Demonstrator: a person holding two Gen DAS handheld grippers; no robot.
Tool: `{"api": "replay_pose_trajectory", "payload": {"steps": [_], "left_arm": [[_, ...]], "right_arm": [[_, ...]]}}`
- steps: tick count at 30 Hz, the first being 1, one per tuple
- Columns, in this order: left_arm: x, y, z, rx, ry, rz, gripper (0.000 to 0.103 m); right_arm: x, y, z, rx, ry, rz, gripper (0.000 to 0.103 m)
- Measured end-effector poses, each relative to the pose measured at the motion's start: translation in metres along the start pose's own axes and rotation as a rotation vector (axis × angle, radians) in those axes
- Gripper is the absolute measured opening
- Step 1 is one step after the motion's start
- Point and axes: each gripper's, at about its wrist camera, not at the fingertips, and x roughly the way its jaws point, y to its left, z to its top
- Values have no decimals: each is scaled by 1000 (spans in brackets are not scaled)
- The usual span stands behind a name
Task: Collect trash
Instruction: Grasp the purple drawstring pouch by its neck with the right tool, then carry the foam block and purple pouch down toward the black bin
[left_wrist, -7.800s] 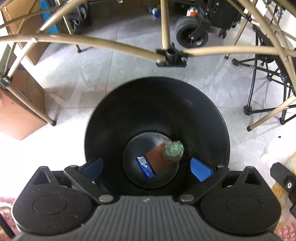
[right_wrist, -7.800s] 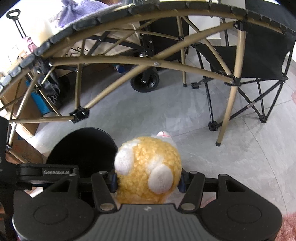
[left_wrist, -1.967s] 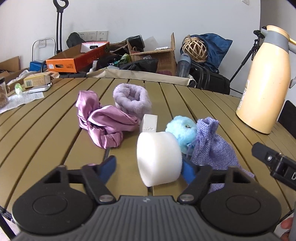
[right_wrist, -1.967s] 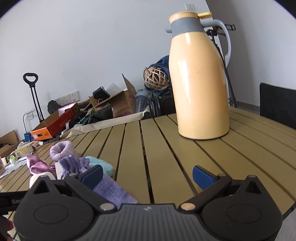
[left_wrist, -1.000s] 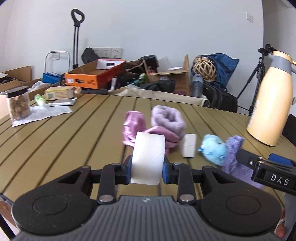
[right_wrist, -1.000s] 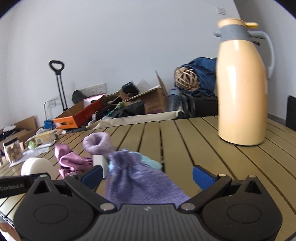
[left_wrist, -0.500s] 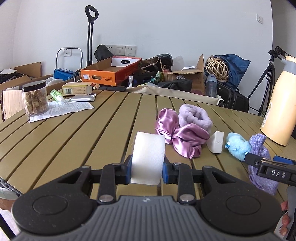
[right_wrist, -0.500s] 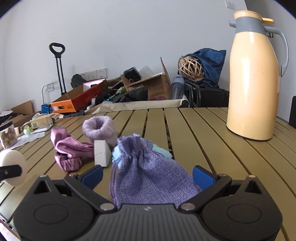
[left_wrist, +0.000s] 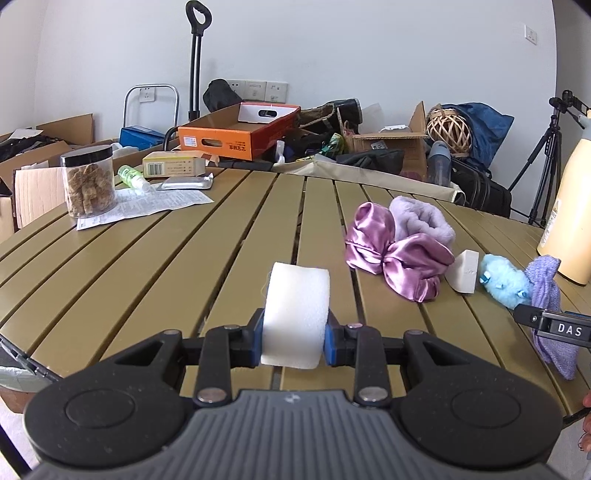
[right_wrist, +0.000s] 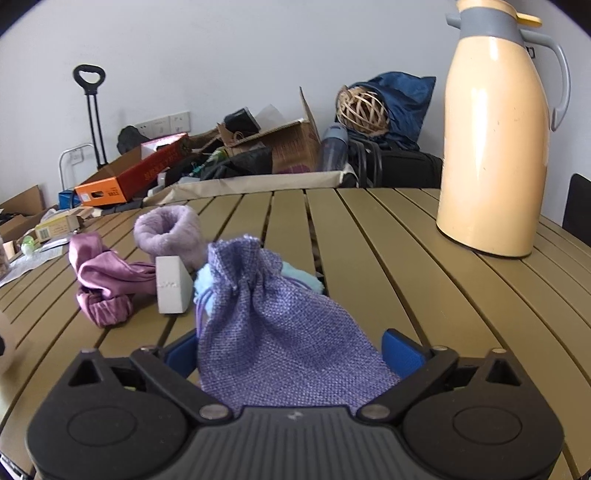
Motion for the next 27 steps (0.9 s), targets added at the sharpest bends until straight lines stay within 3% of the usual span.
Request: {"api": "replay_pose_trajectory", "payload": {"steps": [4, 9, 18, 21, 27], "left_arm": [[-1, 2, 0, -2, 0, 1, 30], [-5, 6, 0, -5, -7, 5, 30], [-10, 6, 0, -2, -17, 8, 30], [-15, 2, -1, 4, -26, 3, 30], [-27, -4, -5, 16, -44, -8, 30]], "right_arm": [[0, 2, -1, -6, -4, -12, 88], [-5, -2, -1, 16, -16, -2, 59], [-22, -10, -6, 33, -41, 37, 19], [-28, -11, -8, 36, -53, 47, 13], [-44, -9, -11, 35, -81, 73, 10]]}}
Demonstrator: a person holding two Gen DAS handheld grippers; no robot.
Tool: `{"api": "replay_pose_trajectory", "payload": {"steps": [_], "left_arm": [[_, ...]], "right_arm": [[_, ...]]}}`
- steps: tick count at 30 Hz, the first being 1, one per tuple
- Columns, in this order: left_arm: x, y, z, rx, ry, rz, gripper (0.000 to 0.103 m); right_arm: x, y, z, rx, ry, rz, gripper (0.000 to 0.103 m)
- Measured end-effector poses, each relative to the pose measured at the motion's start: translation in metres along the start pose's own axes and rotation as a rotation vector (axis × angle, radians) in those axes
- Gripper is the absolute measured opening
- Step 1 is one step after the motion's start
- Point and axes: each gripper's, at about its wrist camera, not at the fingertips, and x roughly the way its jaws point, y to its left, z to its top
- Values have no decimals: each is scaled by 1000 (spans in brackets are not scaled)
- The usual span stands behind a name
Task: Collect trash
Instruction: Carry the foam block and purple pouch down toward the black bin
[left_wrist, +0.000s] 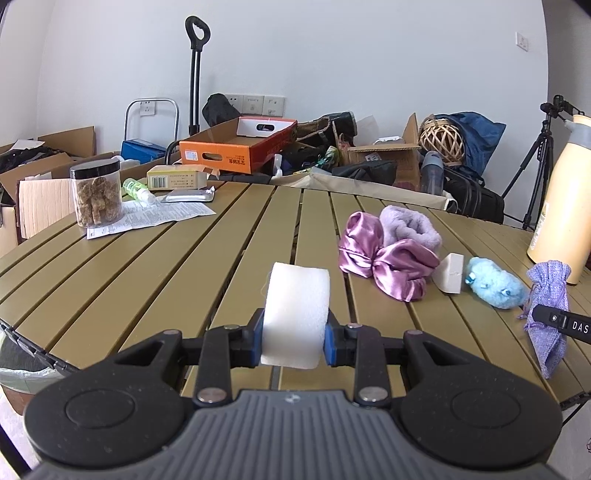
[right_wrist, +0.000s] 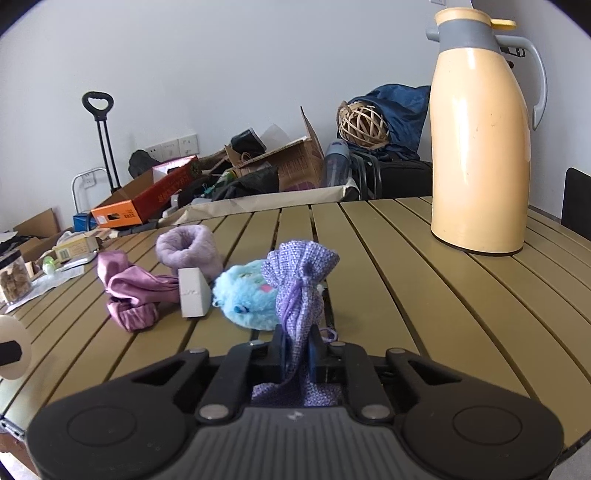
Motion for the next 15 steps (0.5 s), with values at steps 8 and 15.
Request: {"api": "replay_pose_trajectory", "payload": {"steps": [8, 15], "left_arm": [[-24, -5, -7, 13, -34, -21, 30], [-44, -6, -25, 16, -29, -37, 30]], "right_arm": [[-32, 1, -7, 5, -44, 31, 10], [-64, 3, -25, 0, -41, 59, 10]]}}
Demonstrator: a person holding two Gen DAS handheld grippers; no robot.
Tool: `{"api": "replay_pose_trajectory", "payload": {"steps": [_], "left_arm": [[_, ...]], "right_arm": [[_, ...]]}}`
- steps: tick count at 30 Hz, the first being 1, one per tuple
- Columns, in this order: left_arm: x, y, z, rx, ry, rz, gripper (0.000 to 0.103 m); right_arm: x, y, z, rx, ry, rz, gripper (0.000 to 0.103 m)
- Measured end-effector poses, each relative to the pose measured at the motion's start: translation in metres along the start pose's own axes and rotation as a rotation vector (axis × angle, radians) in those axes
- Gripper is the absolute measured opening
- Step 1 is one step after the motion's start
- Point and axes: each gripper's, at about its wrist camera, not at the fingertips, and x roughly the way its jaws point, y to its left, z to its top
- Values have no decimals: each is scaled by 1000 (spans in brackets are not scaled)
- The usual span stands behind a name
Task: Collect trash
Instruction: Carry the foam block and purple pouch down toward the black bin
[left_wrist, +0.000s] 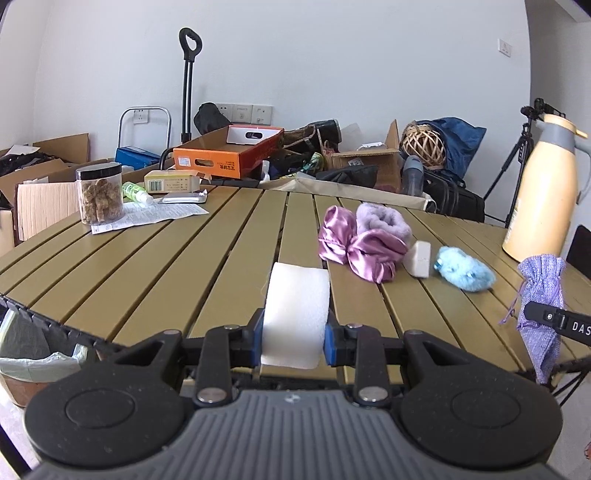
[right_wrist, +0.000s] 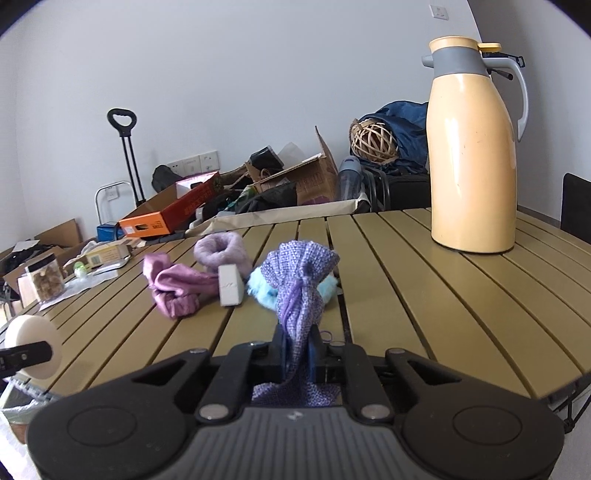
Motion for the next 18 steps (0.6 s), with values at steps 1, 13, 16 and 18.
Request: {"api": "replay_pose_trajectory", "payload": {"steps": [1, 13, 16, 18], "left_arm": [[-2, 0, -3, 4, 0, 0, 30], [-33, 1, -37, 29, 22, -39, 30], [-41, -1, -47, 43, 31, -44, 30], [-45, -3, -53, 54, 42, -46, 30]], "right_arm": [[-5, 1, -3, -5, 1, 4, 10], [-58, 12, -28, -63, 15, 47, 10], [-70, 14, -34, -72, 20, 57, 10], [-76, 14, -38, -74, 29, 62, 10]]}}
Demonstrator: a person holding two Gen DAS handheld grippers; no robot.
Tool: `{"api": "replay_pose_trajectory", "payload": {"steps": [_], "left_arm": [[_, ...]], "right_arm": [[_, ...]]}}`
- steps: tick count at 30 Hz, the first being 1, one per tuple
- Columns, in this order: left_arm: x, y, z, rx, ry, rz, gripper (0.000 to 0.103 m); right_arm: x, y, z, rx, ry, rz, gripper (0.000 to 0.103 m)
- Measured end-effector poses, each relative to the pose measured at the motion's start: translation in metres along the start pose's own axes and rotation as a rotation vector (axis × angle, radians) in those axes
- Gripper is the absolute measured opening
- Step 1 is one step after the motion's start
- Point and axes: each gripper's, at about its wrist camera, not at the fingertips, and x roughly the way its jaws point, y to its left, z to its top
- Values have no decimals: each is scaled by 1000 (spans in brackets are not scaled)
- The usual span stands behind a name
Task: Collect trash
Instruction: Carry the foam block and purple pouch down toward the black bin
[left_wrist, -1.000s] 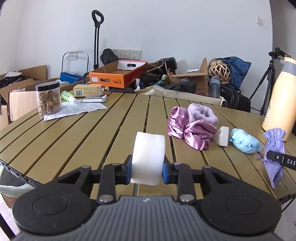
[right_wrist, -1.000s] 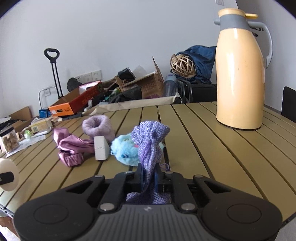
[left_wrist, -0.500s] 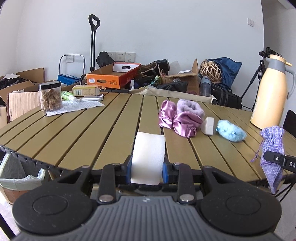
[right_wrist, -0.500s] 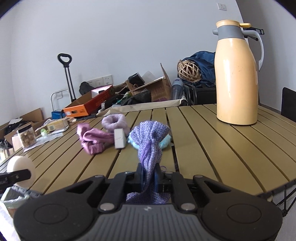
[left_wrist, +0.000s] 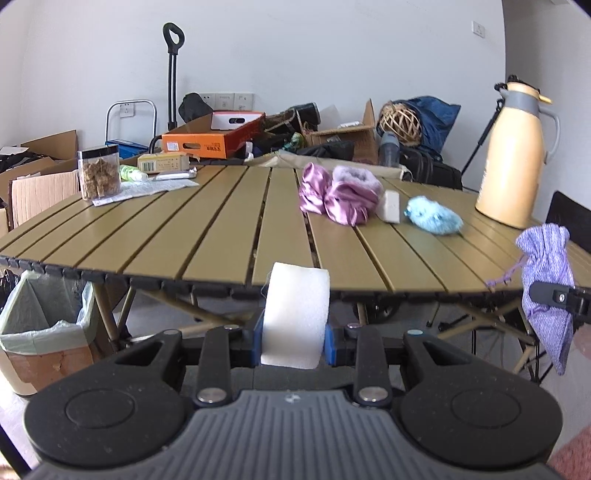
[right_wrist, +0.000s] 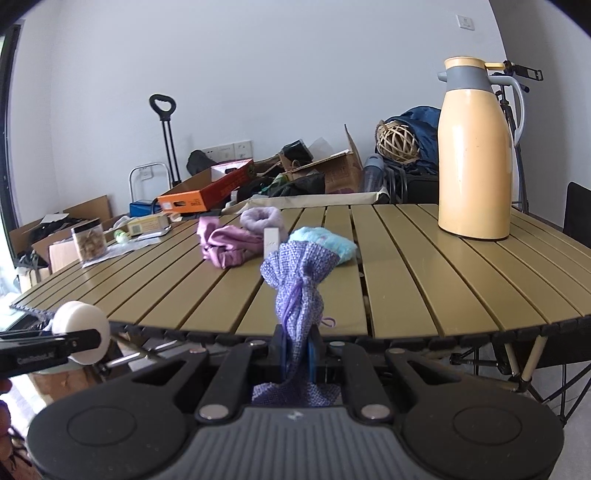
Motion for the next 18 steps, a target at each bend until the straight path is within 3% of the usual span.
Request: {"api": "replay_pose_trajectory", "payload": {"steps": [18], "left_arm": [[-13, -13, -49, 50, 120, -23, 30]], "right_arm": [[-15, 15, -55, 10, 164, 70, 10]]}}
